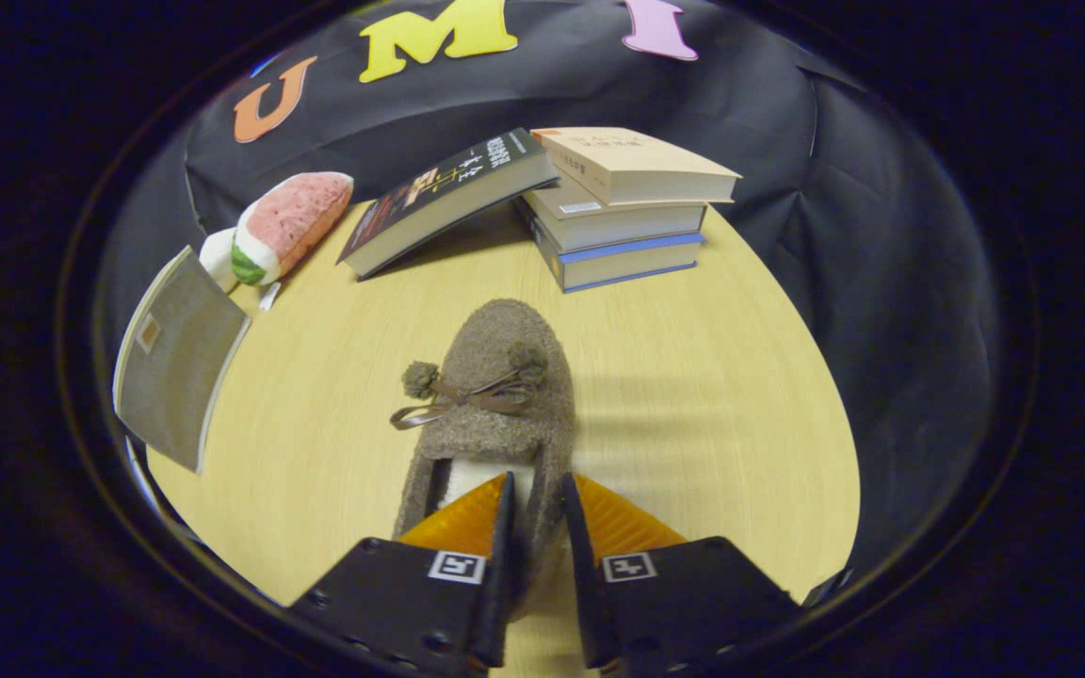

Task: Open the storage box then place both shoes into the box .Put the left shoe in first, then the right shoe, with the right side of both shoes facing outward in a uniform manner.

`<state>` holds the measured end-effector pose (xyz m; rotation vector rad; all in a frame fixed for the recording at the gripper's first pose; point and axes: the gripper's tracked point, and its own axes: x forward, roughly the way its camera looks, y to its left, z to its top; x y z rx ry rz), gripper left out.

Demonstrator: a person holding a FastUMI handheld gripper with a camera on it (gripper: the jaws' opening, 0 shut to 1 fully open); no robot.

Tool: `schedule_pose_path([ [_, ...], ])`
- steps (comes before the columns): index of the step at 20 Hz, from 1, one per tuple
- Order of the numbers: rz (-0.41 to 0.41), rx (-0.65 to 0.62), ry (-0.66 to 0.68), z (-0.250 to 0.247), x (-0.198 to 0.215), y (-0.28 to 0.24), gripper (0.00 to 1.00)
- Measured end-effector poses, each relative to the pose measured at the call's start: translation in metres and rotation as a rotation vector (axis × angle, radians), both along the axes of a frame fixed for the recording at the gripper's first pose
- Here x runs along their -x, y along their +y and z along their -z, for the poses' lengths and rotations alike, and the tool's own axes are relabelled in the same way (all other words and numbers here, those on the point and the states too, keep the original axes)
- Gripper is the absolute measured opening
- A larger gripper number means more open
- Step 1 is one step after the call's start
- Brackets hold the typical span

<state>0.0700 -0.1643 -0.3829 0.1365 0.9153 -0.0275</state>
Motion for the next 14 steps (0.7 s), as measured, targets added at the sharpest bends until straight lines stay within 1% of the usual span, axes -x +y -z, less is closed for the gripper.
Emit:
schedule_pose_path([
  [1, 0.017, 0.005, 0.000, -0.001, -0.001, -0.001, 0.22],
  [2, 0.025, -0.007, 0.025, 0.000, 0.002, 0.000, 0.05],
  [3, 0.056, -0.036, 0.021, 0.000, 0.002, -0.001, 0.05],
  [4, 0.072, -0.068, 0.038, -0.004, 0.003, -0.002, 0.00],
  [7, 0.126, -0.145, 0.048, -0.017, 0.007, 0.004, 0.00],
  [10, 0.141, -0.172, 0.028, -0.041, 0.015, 0.018, 0.00],
  [14, 0.150, -0.217, -0.005, -0.085, 0.024, 0.056, 0.00],
])
